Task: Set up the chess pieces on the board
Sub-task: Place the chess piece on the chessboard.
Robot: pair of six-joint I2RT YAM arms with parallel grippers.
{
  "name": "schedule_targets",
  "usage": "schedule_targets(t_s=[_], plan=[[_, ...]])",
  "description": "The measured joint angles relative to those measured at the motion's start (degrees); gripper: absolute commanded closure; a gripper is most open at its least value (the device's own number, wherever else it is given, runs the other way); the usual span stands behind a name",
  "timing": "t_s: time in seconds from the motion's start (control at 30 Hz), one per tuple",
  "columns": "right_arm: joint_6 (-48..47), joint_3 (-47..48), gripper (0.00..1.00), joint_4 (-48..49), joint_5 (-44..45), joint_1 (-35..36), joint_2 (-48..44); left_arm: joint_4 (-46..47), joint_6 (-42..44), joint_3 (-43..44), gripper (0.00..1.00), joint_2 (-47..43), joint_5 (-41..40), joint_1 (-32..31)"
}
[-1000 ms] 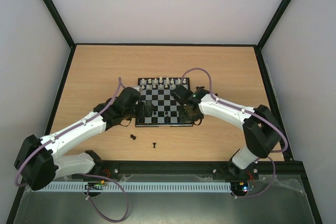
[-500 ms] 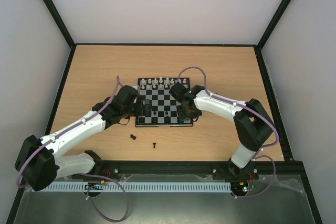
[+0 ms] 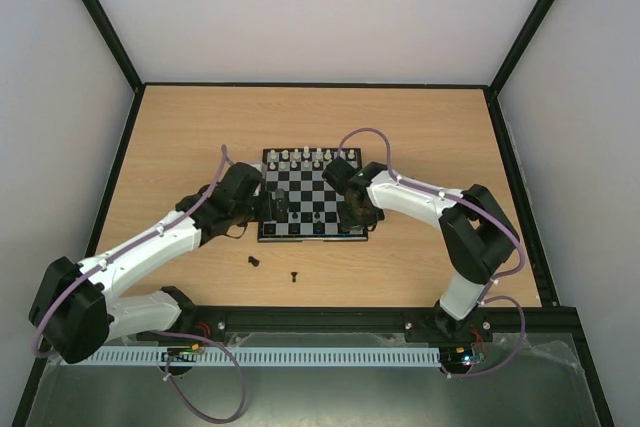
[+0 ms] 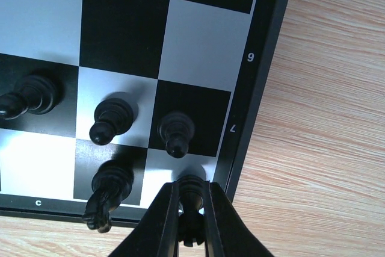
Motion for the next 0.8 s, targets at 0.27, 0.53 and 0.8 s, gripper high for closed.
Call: schedule_targets(t_s=[0.27,0.53,0.8], plan=[[-0.35,0.07,0.97,0.50,-0.09,-0.07,0.94,0.15,0.00,-0.52,0.01,0.00,0.22,0.11],[-0.37,0.09,0.91,0.76,-0.22,-0.07,0.98,0.17,0.00,-0.52,0.01,0.00,0.52,0.59],[-0.44,0.11,0.75,0.81,-0.52,-0.07,0.98,0.20,0.00,-0.55,0.01,0.00,0.63,0.63]])
